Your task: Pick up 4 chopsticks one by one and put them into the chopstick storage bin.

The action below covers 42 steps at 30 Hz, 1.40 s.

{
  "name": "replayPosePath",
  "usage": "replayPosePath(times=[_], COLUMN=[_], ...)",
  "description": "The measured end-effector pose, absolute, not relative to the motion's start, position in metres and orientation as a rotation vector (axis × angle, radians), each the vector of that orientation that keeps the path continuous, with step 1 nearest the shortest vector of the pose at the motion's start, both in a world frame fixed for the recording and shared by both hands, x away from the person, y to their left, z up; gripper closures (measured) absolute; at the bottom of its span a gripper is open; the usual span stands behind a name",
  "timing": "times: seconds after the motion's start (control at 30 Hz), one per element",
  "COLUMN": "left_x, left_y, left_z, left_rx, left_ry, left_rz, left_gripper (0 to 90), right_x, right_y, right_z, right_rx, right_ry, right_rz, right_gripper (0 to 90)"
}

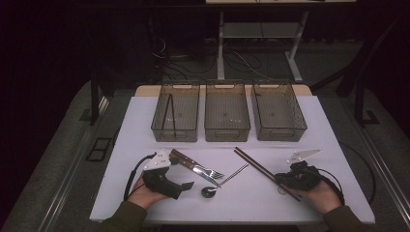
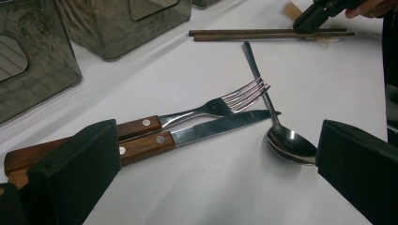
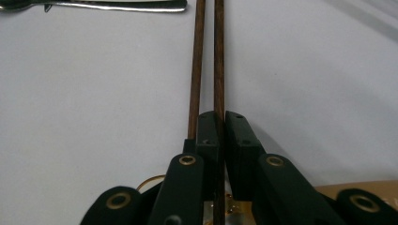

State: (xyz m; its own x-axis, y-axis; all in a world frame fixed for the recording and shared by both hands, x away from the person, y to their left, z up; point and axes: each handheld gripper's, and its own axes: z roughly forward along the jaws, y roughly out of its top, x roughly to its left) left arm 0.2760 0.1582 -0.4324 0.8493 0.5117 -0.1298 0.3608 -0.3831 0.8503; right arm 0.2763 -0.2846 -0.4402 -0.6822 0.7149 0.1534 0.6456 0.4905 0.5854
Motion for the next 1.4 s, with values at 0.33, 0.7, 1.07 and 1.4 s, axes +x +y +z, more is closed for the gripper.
replayPosePath(times=[0.33,0.7,1.07,1.4], left_x=[0.276,0.276,0.276,0.276], left_y=[0.158,0.158,0.158,0.157], left_z=[-0.432,-0.432,-0.433,-0.433], left_rx=[2.013,2.012,2.013,2.014], left_ry=[0.637,0.637,0.640,0.644], left_rz=[0.187,0.186,0.183,0.180], left_gripper=[0.0,0.0,0.0,0.0], right_x=[0.276,0.274,0.276,0.285], right_y=[-0.289,-0.301,-0.303,-0.297], right_z=[-0.434,-0.417,-0.403,-0.385], right_rx=[1.171,1.149,1.103,1.077], right_ry=[2.590,2.548,2.534,2.522], right_rz=[0.997,1.107,1.207,1.292], right_gripper=[84.9,84.9,84.9,84.9])
